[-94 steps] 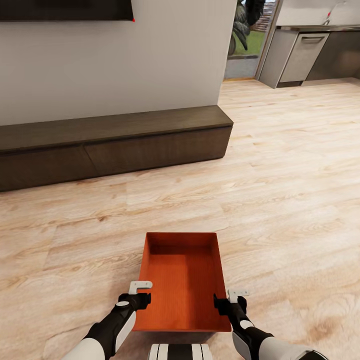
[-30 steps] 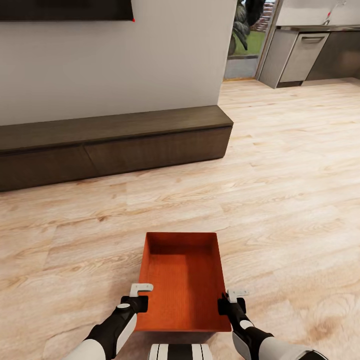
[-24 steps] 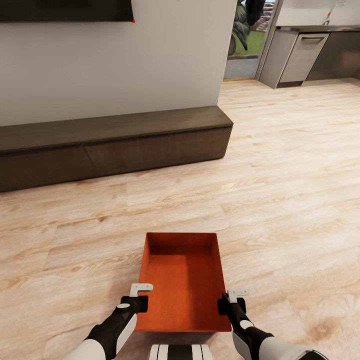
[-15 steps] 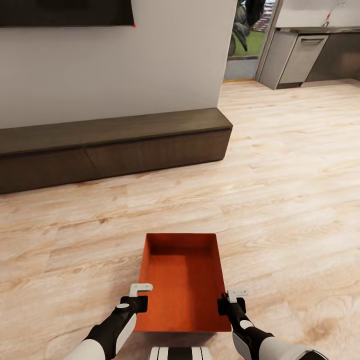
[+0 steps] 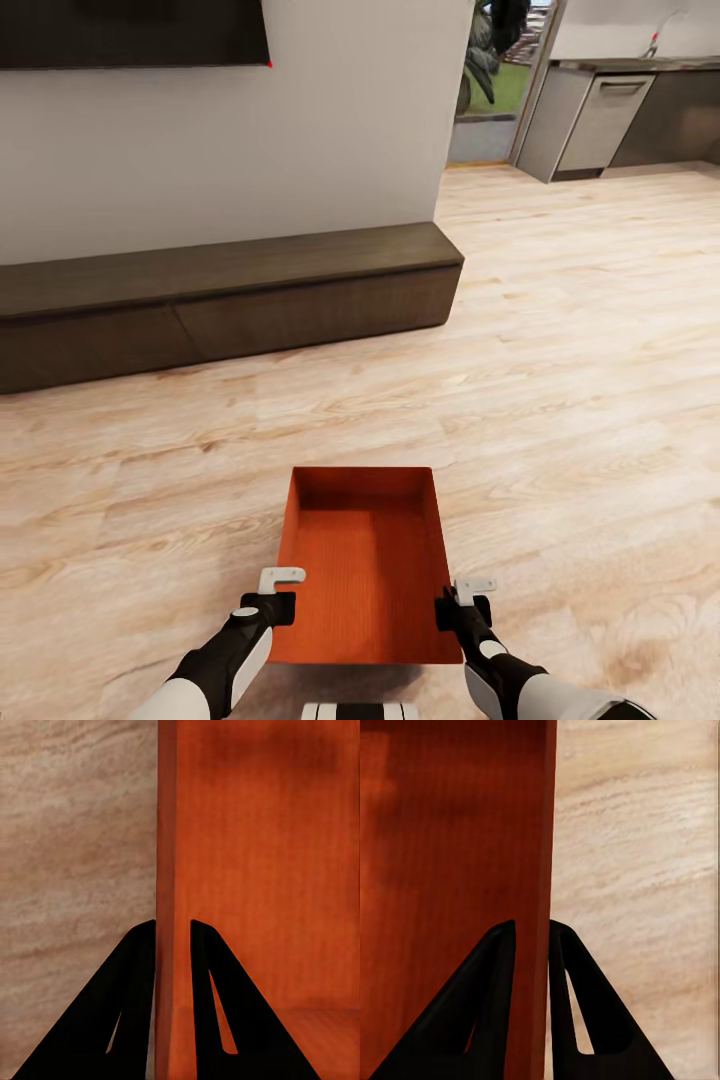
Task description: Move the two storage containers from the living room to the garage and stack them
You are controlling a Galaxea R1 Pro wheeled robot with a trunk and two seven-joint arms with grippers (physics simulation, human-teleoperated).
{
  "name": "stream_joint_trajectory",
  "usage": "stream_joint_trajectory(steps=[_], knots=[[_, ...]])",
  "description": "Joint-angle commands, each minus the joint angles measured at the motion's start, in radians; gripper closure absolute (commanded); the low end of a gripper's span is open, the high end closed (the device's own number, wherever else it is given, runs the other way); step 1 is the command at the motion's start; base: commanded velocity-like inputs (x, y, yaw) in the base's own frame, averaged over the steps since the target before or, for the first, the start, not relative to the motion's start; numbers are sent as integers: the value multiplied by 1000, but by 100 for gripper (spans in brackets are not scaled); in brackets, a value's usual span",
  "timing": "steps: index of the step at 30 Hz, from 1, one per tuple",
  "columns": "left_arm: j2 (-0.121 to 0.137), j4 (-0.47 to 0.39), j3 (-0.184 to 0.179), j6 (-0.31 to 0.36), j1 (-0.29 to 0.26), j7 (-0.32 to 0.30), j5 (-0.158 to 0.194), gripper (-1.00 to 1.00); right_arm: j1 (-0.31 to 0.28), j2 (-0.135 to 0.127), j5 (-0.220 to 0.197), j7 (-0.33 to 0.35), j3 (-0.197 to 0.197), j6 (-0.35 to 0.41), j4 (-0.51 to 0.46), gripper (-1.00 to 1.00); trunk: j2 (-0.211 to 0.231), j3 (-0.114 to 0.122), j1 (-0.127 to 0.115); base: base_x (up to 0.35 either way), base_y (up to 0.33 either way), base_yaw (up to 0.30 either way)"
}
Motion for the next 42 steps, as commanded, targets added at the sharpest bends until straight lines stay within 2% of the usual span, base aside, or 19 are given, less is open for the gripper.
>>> stream_joint_trajectory(steps=[1, 42], knots=[[2, -1, -6, 8, 0, 16, -1, 100, -1, -1, -24, -6, -10, -6, 1, 100, 7, 3, -4, 0, 0, 0], [2, -3, -6, 7, 0, 16, 0, 100, -1, 5, -25, -6, -11, -8, 1, 100, 294, 131, -161, 0, 0, 0]])
